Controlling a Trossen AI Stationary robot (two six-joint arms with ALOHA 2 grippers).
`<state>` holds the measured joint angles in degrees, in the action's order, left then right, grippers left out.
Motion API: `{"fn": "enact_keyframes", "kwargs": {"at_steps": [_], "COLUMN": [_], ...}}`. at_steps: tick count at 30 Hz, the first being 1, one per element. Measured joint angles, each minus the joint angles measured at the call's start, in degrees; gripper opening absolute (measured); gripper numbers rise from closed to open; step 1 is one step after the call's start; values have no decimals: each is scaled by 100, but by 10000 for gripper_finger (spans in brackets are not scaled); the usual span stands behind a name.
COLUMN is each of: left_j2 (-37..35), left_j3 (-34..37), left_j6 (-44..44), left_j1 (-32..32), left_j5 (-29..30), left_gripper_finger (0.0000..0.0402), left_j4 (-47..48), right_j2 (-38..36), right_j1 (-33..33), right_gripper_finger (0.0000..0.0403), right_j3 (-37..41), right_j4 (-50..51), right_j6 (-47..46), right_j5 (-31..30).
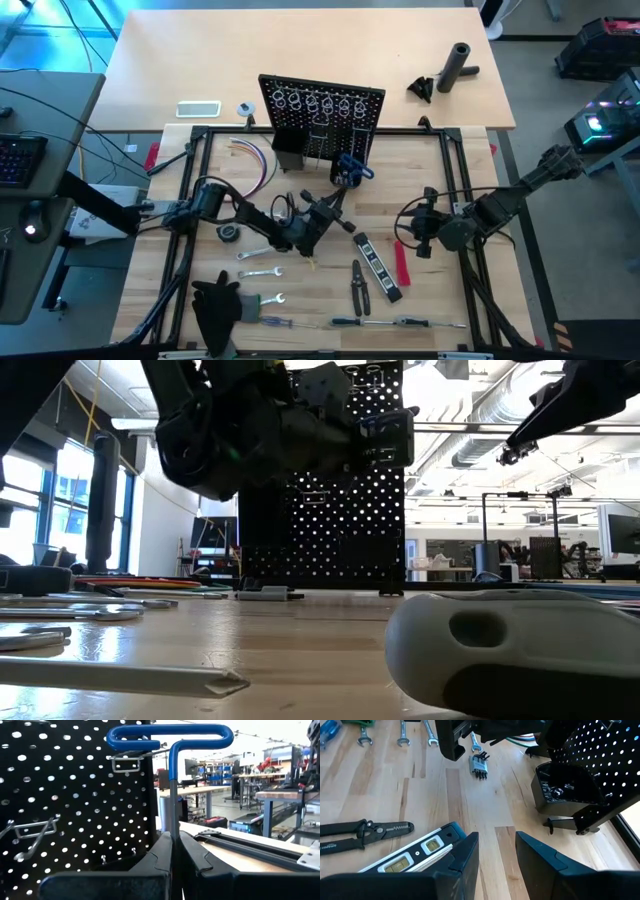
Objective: Hang tools onto peg board
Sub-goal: Hang the blue pick tool on the black pegboard
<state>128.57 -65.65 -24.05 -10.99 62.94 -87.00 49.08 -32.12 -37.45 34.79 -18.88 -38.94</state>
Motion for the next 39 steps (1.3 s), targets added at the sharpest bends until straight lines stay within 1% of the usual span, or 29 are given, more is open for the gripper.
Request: {"fn": "enact_keyframes", "kwargs": {"at_steps": [4,8,15,22,27,39], "left_j2": [0,0,0,0,-4,-4], "left_j3": [-213,-323,-323,-323,-323,-323], "left_j6": [4,-7,-7,-8,-142,-102], "left_j1": [29,59,73,61,49,47], "left_j5": [-4,-11,7,-154,-186,15], "left_gripper_finger": [4,4,4,4,4,4], "left_j4": [453,610,622,609,380,315], "right_j2": [0,0,0,0,0,0], "right_j1": [0,0,0,0,0,0], "right_gripper_finger": [124,124,124,124,124,124], "right_j3": [0,0,0,0,0,0], "right_j4": [34,34,35,35,34,36], "right_j6": [11,-4,-30,-30,-30,-32], "right_j5": [0,4,15,54,57,107]}}
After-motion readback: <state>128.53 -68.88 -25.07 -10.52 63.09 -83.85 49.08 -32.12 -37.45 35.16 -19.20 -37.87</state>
